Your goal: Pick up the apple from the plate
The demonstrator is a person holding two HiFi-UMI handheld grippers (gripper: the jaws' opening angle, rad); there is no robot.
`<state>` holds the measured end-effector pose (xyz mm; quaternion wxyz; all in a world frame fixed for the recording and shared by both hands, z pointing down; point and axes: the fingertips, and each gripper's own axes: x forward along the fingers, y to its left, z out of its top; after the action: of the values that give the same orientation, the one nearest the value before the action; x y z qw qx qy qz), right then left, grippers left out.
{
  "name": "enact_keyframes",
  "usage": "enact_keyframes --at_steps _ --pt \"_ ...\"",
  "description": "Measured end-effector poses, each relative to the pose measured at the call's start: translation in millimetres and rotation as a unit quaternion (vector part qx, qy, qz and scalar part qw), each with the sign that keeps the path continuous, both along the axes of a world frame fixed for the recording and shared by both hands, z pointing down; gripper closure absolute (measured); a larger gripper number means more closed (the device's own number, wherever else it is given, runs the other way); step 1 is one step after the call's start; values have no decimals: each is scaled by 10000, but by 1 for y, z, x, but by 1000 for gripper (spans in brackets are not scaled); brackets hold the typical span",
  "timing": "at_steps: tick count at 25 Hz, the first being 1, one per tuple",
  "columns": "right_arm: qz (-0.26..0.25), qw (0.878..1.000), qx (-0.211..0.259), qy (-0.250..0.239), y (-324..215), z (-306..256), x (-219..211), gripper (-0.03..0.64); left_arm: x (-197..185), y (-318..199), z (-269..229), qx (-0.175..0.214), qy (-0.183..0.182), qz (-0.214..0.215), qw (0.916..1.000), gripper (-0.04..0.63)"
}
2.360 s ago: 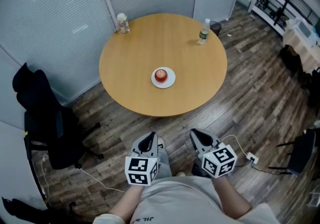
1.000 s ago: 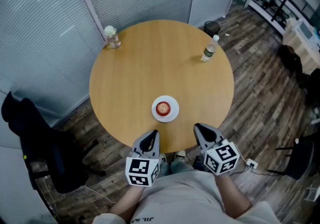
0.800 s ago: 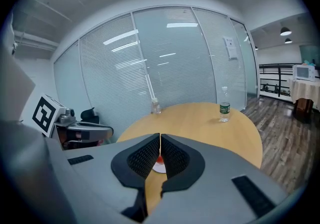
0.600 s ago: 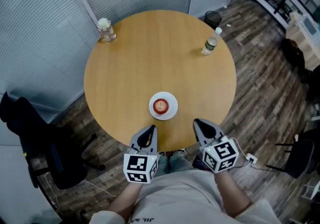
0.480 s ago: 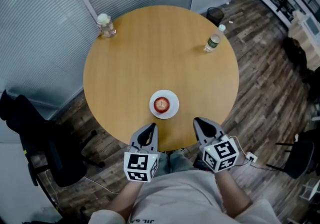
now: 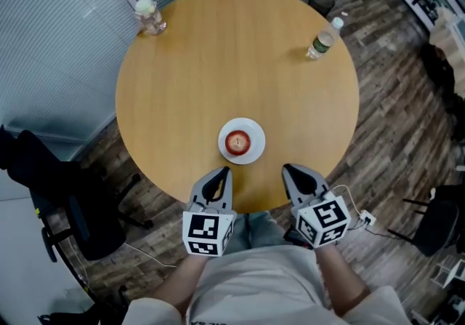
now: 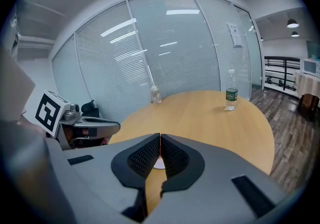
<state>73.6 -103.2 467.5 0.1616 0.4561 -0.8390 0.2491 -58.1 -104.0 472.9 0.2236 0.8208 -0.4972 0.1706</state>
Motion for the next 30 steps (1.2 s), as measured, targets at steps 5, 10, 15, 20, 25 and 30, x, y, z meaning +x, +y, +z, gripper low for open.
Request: enact_keyframes --at_steps 5,10,15,20,25,30 --pt "-66 10000 -70 5 -5 8 -4 586 7 -8 17 58 -331 194 9992 592" --pt "-120 9997 -201 -21 -4 19 -10 586 8 -14 33 -72 -367 194 9991 592" --pt "-136 9995 -298 -49 -2 29 -12 586 6 -20 49 -251 -361 209 9988 548" --pt "-124 9991 -409 -48 -4 36 -9 585 12 -26 63 -372 -375 452 9976 420" --pt "-124 9987 -502 -49 -6 44 -8 585 17 -35 84 -600 -368 508 9962 303" --pt "-124 9981 -600 -47 -4 50 -6 586 18 -43 104 -753 -455 488 9949 230"
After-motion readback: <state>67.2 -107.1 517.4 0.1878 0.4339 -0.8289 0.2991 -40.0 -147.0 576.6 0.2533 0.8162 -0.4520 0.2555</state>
